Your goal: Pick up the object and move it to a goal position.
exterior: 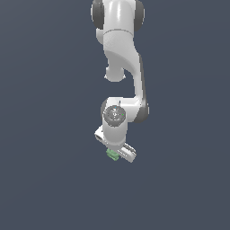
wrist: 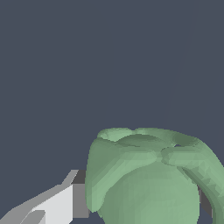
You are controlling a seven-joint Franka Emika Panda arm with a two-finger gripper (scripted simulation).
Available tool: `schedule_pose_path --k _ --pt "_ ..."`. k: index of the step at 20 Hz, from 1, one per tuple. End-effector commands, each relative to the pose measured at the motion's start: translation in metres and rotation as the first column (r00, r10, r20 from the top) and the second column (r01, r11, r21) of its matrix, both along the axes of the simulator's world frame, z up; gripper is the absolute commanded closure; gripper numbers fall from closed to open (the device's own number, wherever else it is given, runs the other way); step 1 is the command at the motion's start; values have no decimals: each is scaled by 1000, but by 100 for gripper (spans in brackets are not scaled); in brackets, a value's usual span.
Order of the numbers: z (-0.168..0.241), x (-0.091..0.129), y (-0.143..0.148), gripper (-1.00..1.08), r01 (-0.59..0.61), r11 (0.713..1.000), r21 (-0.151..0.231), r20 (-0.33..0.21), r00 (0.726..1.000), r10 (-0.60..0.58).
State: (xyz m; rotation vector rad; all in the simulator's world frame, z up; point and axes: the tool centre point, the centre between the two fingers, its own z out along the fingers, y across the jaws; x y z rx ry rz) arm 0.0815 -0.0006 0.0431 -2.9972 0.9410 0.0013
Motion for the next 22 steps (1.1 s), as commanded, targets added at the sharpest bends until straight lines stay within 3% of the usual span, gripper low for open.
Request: schedule_pose_path --k 1,14,22 --pt "4 -4 -12 108 1 1000 0 1 1000 -1" --pt "37 -45 -118 108 2 1000 0 1 1000 -2" --pt "44 -53 -144 108 2 1000 0 1 1000 -2"
